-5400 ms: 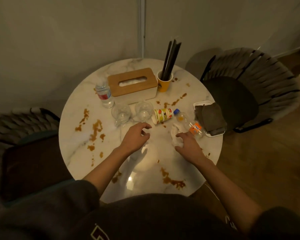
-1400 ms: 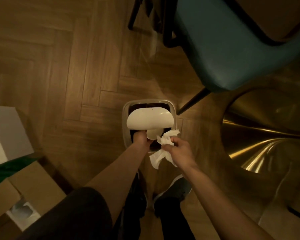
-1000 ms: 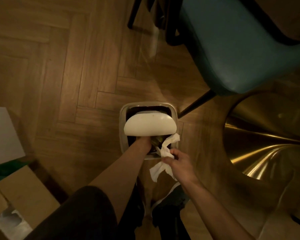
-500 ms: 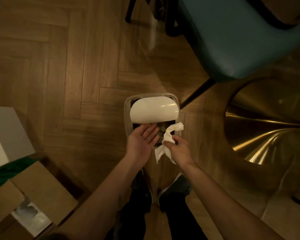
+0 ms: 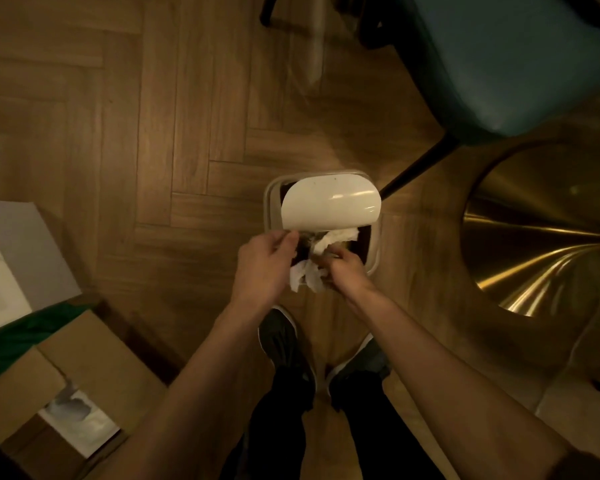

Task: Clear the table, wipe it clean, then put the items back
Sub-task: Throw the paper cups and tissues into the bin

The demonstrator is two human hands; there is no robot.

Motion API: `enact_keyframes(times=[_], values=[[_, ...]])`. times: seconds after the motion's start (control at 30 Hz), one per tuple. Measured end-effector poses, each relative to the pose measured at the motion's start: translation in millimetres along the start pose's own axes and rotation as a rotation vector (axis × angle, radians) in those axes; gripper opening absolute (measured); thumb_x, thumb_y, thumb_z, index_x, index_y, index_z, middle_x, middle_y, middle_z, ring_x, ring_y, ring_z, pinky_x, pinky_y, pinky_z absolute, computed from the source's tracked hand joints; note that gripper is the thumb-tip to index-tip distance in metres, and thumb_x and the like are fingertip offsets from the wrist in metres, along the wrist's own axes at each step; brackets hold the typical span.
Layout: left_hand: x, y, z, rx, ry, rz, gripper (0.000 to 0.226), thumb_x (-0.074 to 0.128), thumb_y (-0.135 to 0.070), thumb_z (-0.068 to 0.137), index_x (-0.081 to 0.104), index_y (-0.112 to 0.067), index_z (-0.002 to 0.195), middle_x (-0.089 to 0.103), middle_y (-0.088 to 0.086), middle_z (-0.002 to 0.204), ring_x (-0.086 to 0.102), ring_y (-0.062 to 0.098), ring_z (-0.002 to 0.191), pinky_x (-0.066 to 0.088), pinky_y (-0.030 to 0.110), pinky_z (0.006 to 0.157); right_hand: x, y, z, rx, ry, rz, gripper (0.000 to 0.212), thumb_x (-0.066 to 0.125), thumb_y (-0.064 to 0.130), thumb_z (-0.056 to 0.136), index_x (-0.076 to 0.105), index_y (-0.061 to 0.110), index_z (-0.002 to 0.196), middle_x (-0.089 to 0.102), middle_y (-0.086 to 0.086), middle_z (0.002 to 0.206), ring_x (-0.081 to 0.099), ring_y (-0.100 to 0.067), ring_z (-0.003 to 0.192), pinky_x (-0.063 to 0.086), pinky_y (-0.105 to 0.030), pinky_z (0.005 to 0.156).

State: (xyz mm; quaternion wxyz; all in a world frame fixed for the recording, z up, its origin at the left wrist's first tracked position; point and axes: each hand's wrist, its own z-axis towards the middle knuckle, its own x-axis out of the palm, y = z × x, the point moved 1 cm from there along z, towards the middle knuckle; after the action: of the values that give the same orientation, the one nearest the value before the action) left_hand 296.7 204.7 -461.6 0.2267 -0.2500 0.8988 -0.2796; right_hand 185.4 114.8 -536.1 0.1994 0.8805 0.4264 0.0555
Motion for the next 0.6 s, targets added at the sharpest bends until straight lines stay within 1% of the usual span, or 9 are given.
enact_keyframes(times=[0.07,0.13,0.23,0.3,0.4,0.43,0.5,0.57,0.6], values=[[-5,2,-3,0.186,-0.131,0.189,0.016,0.056,-0.035,0.094,0.065,-0.025,0.102,0.068,-0.009,0.092,0.063,-0.001,0.081,0.054,0.019,0.068,-6,-2,2,-0.043,-0.048,-0.145,0.036,0.063,0.024,0.092,0.059,0.021,0.127,0.064,-0.006,0.124,0.059,-0.026,0.116,0.047,-0.045,0.102],[-6,7,1,0.275,-0.225,0.211,0.015,0.065,-0.039,0.088,0.059,-0.027,0.096,0.065,-0.01,0.088,0.062,0.001,0.078,0.057,0.028,0.067,-12,-7,4,-0.156,-0.099,-0.335,0.039,0.064,0.022,0.09,0.057,0.021,0.129,0.061,-0.006,0.127,0.056,-0.026,0.119,0.047,-0.045,0.103],[-5,10,12,0.348,-0.206,0.194,0.03,0.07,-0.038,0.084,0.055,-0.03,0.108,0.063,-0.011,0.098,0.062,0.003,0.088,0.058,0.032,0.075,-11,-12,8,-0.331,-0.091,-0.721,0.05,0.062,0.025,0.092,0.048,0.017,0.139,0.044,-0.009,0.144,0.048,-0.028,0.128,0.043,-0.044,0.107],[-6,10,16,0.411,-0.211,0.267,0.026,0.069,-0.038,0.085,0.06,-0.028,0.107,0.06,-0.012,0.096,0.06,0.003,0.084,0.057,0.033,0.073,-5,-13,21,-0.339,-0.029,-0.953,0.059,0.057,0.034,0.095,0.035,0.022,0.148,0.022,-0.011,0.156,0.034,-0.034,0.137,0.038,-0.047,0.11],[-12,16,23,0.437,-0.2,0.303,0.022,0.069,-0.039,0.085,0.064,-0.029,0.104,0.061,-0.012,0.091,0.059,0.001,0.078,0.055,0.028,0.07,7,-15,56,-0.185,0.058,-1.181,0.073,0.047,0.054,0.094,0.015,0.028,0.155,-0.004,-0.01,0.163,-0.002,-0.041,0.148,0.025,-0.055,0.116],[-14,17,25,0.436,-0.182,0.294,0.024,0.068,-0.04,0.085,0.065,-0.028,0.105,0.063,-0.011,0.092,0.061,0.001,0.079,0.055,0.026,0.069,12,-16,66,-0.15,0.074,-1.212,0.077,0.045,0.056,0.094,0.009,0.026,0.156,-0.007,-0.01,0.163,-0.007,-0.041,0.148,0.02,-0.056,0.117],[-17,17,32,0.414,-0.144,0.268,0.027,0.066,-0.043,0.086,0.065,-0.029,0.108,0.066,-0.011,0.094,0.063,0.001,0.083,0.053,0.021,0.069,21,-16,81,-0.152,0.124,-1.254,0.074,0.042,0.05,0.097,0.009,0.02,0.156,0.001,-0.011,0.163,-0.001,-0.039,0.149,0.012,-0.054,0.119],[-18,14,40,0.355,-0.134,0.268,0.029,0.065,-0.046,0.086,0.065,-0.028,0.109,0.066,-0.014,0.093,0.061,-0.002,0.083,0.047,0.014,0.066,27,-16,85,-0.174,0.178,-1.322,0.065,0.036,0.045,0.1,0.018,0.016,0.155,0.014,-0.011,0.162,0.009,-0.037,0.148,0.009,-0.053,0.12],[-17,11,45,0.337,-0.133,0.275,0.029,0.065,-0.047,0.086,0.065,-0.028,0.108,0.065,-0.015,0.091,0.061,-0.001,0.082,0.046,0.014,0.065,26,-16,83,-0.175,0.184,-1.317,0.059,0.037,0.041,0.1,0.028,0.015,0.152,0.025,-0.012,0.159,0.019,-0.036,0.146,0.015,-0.053,0.119]])
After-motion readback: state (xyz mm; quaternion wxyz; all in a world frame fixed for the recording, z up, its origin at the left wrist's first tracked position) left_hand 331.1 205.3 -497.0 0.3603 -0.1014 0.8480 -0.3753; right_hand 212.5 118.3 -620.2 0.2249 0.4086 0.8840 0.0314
